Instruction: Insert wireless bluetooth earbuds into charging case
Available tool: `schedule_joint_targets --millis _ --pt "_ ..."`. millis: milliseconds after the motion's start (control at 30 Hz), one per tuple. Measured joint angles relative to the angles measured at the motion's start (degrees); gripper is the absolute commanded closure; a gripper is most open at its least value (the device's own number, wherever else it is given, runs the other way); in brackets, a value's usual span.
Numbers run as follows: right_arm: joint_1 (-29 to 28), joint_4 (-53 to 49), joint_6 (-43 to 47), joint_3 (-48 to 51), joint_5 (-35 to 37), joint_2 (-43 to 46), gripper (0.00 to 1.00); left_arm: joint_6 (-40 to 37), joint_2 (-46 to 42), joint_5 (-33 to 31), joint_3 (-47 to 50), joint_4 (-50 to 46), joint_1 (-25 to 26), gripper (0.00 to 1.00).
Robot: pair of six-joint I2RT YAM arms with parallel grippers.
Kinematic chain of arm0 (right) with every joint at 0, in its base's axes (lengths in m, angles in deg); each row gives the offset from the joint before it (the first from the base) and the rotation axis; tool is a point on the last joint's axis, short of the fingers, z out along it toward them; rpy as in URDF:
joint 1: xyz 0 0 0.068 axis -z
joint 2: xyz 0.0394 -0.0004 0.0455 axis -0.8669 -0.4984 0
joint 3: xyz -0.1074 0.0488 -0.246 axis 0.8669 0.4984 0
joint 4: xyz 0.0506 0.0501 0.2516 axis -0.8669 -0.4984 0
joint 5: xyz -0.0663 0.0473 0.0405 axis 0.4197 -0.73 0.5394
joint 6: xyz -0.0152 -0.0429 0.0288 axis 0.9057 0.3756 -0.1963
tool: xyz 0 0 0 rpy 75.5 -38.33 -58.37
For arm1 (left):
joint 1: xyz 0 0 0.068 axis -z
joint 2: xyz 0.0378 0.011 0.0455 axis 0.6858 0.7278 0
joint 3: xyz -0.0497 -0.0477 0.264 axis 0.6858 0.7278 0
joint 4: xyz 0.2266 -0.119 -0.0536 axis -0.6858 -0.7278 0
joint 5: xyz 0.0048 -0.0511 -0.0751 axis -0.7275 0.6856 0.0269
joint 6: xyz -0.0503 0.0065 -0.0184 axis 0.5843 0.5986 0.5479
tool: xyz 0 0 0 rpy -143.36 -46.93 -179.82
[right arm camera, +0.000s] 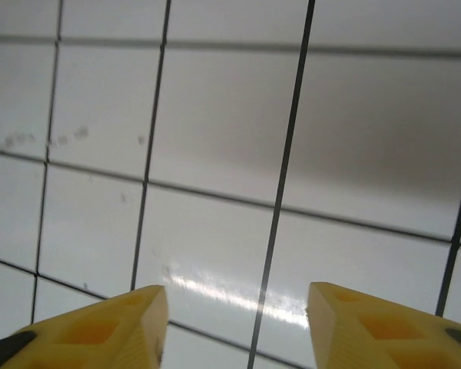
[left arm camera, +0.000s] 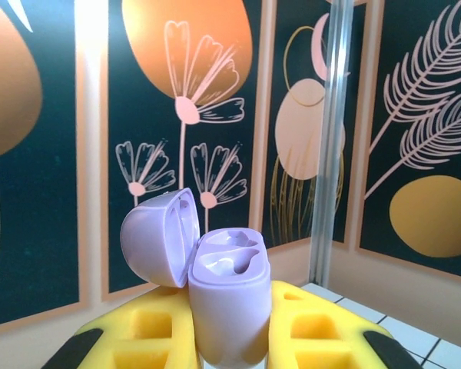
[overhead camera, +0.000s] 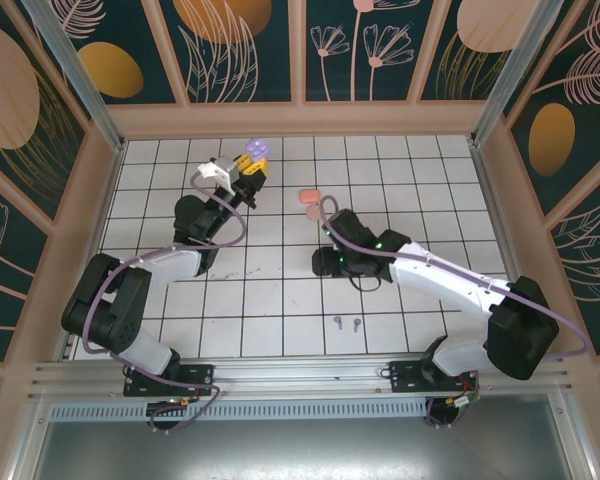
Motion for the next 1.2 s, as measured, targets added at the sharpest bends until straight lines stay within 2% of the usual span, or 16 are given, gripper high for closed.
schedule_joint_targets --millis 133,400,767,1200 --pt "-3.48 -1.7 -1.73 3.87 0.35 -0.07 0.61 0.0 -1.49 -1.46 1.09 0.0 0.0 1.0" --pt "-7.06 -2.78 -3.58 7.26 0.46 -1.81 0.66 0.0 -4.44 -2.12 1.75 -0.24 0.0 1.0" --pt "-10.21 -2.78 -4.83 8.28 1.51 -8.44 0.68 -0.04 -5.9 -2.69 2.82 -1.36 0.0 1.0" --pt "-10.49 -2.78 -5.25 8.74 1.88 -9.22 0.69 -0.28 -6.1 -2.8 2.82 -1.95 0.0 1.0"
